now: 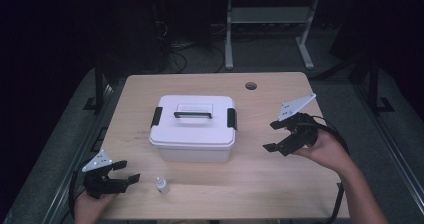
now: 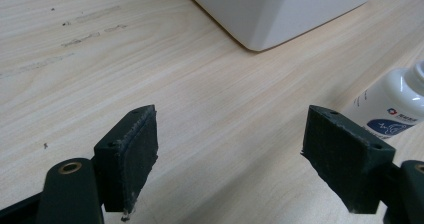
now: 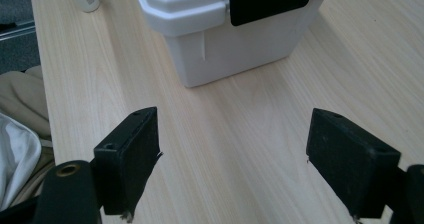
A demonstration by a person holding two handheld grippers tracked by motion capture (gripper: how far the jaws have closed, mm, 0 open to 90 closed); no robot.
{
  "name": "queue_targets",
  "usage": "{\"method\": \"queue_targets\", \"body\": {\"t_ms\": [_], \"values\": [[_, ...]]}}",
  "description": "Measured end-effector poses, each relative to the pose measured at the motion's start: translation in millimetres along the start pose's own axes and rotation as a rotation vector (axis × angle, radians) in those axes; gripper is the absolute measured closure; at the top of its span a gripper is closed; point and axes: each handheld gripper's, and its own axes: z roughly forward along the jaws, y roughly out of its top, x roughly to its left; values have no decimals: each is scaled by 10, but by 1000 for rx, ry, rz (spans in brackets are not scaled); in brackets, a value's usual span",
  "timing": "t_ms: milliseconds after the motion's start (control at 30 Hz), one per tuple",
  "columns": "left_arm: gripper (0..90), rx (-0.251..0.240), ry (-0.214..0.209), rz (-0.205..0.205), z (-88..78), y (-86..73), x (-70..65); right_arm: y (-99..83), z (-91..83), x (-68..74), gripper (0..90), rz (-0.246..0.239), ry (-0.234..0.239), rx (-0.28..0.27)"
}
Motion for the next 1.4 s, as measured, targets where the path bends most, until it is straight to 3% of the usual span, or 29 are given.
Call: {"method": "queue_targets", "body": {"t_ms": [767, 1400], "values": [[220, -3, 9, 5, -4, 11, -2, 630, 131, -25, 202, -102, 37, 48], [220, -22, 3, 4, -25, 29, -8, 899, 184, -43, 207, -131, 53, 52]]}}
